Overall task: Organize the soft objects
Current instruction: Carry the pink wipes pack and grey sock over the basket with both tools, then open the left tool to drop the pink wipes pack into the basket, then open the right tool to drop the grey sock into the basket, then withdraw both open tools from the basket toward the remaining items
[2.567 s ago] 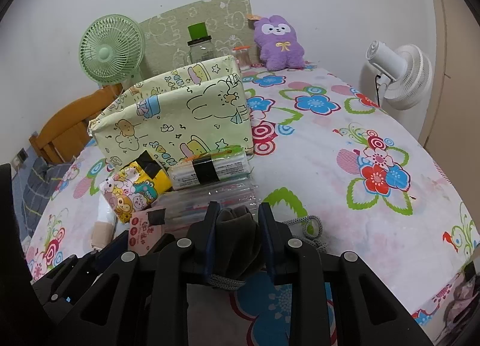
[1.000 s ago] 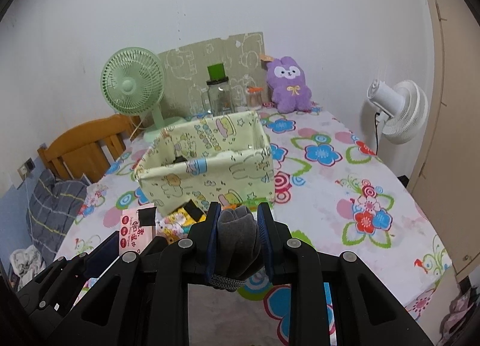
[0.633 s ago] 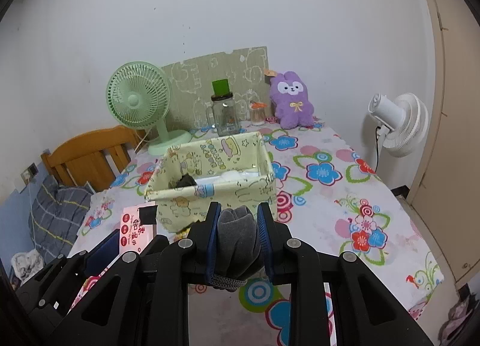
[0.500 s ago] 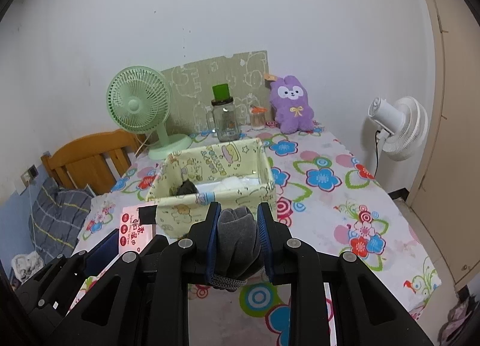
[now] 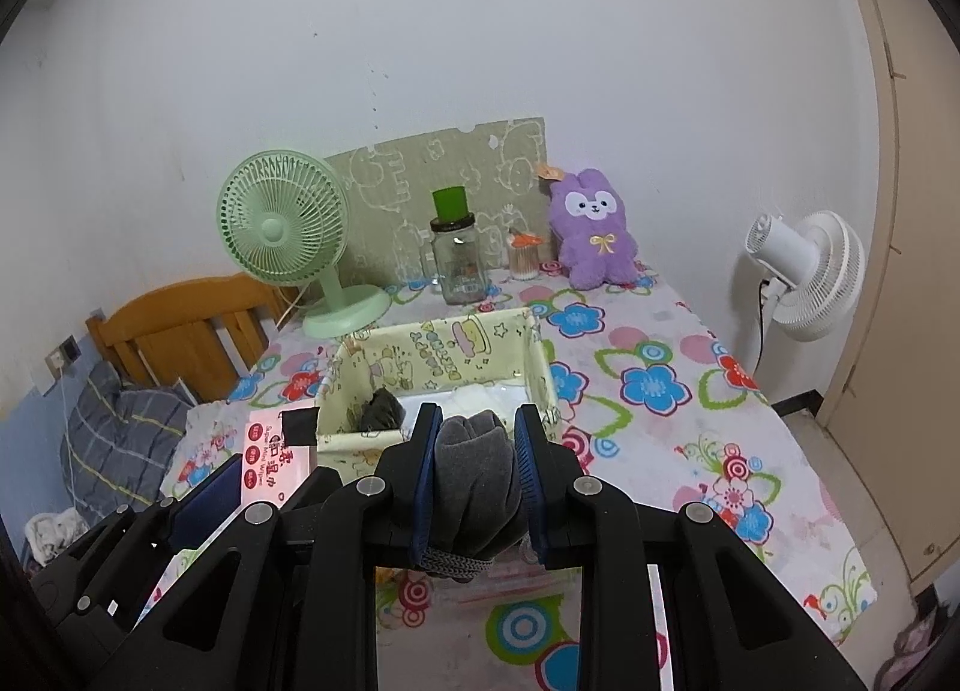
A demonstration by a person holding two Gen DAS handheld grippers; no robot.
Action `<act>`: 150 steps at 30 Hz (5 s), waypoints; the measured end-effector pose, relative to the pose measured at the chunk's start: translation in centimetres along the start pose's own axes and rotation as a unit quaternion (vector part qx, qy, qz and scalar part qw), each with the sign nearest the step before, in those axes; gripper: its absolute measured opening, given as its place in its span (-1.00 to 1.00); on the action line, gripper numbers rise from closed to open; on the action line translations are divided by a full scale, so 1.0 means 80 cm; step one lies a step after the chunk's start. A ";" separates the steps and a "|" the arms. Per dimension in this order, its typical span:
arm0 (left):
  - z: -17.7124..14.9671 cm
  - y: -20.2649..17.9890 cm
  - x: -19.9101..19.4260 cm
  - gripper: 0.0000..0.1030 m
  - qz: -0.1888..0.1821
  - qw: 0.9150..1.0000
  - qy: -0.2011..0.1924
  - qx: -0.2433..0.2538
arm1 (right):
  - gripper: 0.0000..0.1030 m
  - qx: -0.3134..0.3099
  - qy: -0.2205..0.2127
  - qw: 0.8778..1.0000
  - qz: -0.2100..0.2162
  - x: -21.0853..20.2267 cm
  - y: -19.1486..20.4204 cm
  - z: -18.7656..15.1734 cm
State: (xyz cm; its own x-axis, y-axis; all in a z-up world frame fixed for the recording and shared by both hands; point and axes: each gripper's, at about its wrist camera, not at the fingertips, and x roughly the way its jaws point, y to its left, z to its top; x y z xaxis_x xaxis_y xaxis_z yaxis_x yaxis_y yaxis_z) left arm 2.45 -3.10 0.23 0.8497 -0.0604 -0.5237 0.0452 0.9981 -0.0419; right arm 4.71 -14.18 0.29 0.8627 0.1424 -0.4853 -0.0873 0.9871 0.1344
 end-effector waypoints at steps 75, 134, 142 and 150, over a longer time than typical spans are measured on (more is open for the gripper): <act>0.068 0.028 0.233 0.44 -0.002 0.995 0.099 -0.001 | -0.45 -0.029 0.057 0.998 0.013 0.247 -0.004 0.066; 0.063 0.020 0.162 0.98 0.017 0.999 0.042 0.022 | 0.90 -0.064 0.034 0.997 -0.005 0.177 0.007 0.065; 0.057 0.019 0.142 0.99 0.018 0.999 0.038 0.027 | 0.91 -0.064 0.044 0.997 0.007 0.158 0.007 0.060; 0.049 0.021 0.119 0.99 0.019 0.999 0.027 0.022 | 0.91 -0.059 0.036 0.998 0.010 0.130 0.004 0.052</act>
State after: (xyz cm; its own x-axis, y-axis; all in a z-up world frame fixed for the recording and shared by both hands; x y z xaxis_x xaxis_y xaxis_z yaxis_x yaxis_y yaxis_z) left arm 12.67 -1.93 -1.50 0.8221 -0.0212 -0.5690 0.0374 0.9992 0.0168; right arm 15.74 -12.67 -1.15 0.8228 0.1624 -0.5446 -0.1658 0.9852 0.0433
